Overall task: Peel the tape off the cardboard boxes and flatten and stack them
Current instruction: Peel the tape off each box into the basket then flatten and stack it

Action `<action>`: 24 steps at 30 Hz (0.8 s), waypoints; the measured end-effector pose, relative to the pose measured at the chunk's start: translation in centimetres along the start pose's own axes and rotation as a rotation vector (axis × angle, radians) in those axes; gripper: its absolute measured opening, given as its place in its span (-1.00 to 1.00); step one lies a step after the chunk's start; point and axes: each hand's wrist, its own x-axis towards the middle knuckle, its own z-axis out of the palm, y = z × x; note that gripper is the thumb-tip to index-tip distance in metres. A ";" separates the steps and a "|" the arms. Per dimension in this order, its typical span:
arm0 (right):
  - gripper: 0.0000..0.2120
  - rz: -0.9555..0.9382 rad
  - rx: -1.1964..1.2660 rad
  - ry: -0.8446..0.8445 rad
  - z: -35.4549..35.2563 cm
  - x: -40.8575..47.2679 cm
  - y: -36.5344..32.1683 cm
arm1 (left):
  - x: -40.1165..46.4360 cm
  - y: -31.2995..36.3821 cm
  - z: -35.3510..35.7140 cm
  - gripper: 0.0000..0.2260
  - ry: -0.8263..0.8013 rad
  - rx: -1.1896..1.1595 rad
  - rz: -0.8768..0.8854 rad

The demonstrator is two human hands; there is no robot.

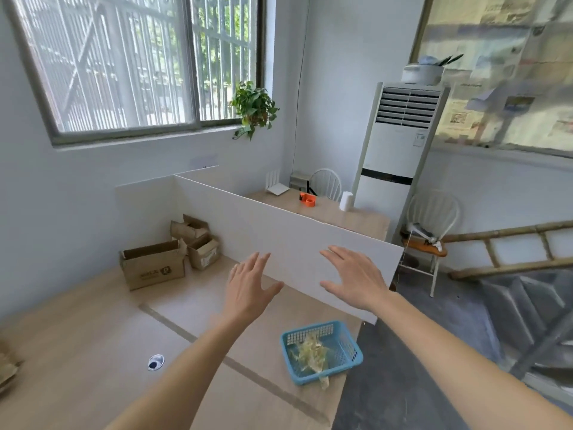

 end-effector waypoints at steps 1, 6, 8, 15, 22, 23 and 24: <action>-0.30 -0.015 0.004 0.010 -0.2 1.7 0.0 | 1.2 -0.6 -0.2 -0.32 0.014 0.011 -0.008; -0.31 -0.120 -0.008 -0.010 1.2 9.5 -1.9 | 4.9 -4.8 -1.5 -0.34 0.078 0.099 -0.066; -0.31 -0.174 0.009 -0.016 2.6 12.9 -3.4 | 6.1 -7.1 -2.1 -0.33 0.107 0.123 -0.110; -0.32 -0.392 0.150 -0.110 12.7 26.3 -10.9 | 7.5 -18.9 -1.5 -0.34 0.114 0.204 -0.365; -0.30 -0.557 0.328 -0.261 27.0 37.7 -17.0 | 8.7 -31.1 3.1 -0.34 0.064 0.311 -0.689; -0.30 -0.559 0.350 -0.285 29.3 38.8 -17.3 | 9.0 -32.6 4.4 -0.34 0.039 0.319 -0.717; -0.30 -0.561 0.370 -0.310 31.7 39.9 -17.4 | 9.4 -34.0 5.8 -0.34 0.017 0.323 -0.746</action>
